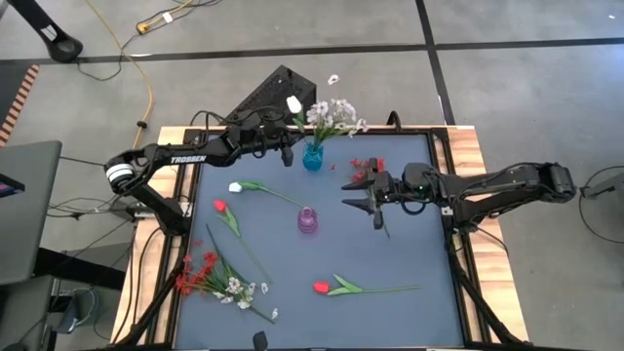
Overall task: Sort flowers into vase by color
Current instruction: Put the right white tulip into the blue vase, then put the white flowers into the blue vase
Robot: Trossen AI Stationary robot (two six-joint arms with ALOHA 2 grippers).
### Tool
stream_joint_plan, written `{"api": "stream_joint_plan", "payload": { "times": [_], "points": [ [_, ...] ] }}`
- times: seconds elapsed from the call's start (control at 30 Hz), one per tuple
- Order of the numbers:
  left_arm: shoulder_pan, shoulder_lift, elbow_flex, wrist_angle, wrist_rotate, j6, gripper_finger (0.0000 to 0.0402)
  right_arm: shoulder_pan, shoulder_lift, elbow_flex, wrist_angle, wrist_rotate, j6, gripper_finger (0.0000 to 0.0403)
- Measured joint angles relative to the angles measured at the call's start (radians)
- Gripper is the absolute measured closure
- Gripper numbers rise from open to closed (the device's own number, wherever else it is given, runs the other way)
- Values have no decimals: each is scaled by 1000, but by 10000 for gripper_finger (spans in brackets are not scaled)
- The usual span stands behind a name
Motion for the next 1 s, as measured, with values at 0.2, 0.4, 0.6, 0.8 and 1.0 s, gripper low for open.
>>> {"api": "stream_joint_plan", "payload": {
  "times": [0.2, 0.4, 0.6, 0.8, 1.0],
  "points": [
    [-1, 0, 0, -17, 1, 17, 363, 0, 0, 0, 0, 1, 1, 210],
    [0, 0, 0, -71, 1, 40, 316, 0, 0, 0, 0, 2, 15, 210],
    [3, -1, 43, -213, 2, 65, 263, 0, 0, 0, 0, 2, 27, 210],
    [2, -2, 190, -547, 7, 169, 230, 0, 0, 0, 0, 3, 27, 210],
    [0, -2, 318, -844, 1, 228, 225, 0, 0, 0, 0, 3, 27, 210]
  ]
}}
